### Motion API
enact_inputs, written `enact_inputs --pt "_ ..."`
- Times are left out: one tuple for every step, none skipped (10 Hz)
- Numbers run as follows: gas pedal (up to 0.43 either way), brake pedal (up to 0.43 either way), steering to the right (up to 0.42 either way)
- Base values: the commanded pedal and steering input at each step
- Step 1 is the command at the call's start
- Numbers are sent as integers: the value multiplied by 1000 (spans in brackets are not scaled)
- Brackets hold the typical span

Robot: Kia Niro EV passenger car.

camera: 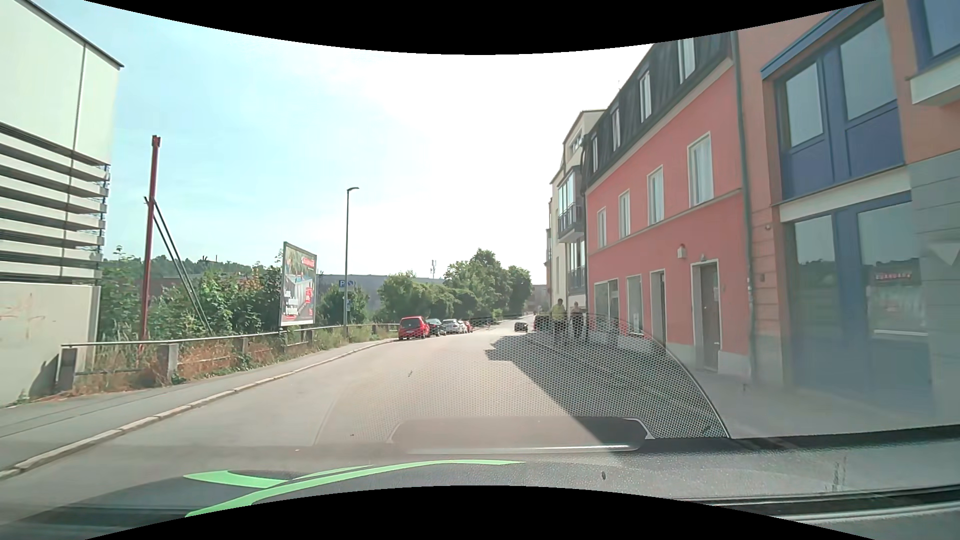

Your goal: Follow the waypoints while adhering to traffic rules and regulations

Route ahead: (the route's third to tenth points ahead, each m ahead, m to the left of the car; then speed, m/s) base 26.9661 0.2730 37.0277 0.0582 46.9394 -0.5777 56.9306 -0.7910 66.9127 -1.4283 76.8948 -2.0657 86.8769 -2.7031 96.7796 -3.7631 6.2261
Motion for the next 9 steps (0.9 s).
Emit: enact_inputs --pt "260 0 3" --pt "260 0 3" --pt "248 0 3" --pt "248 0 3" --pt "248 0 4" --pt "248 0 5" --pt "248 0 6" --pt "248 0 9" --pt "228 0 11"
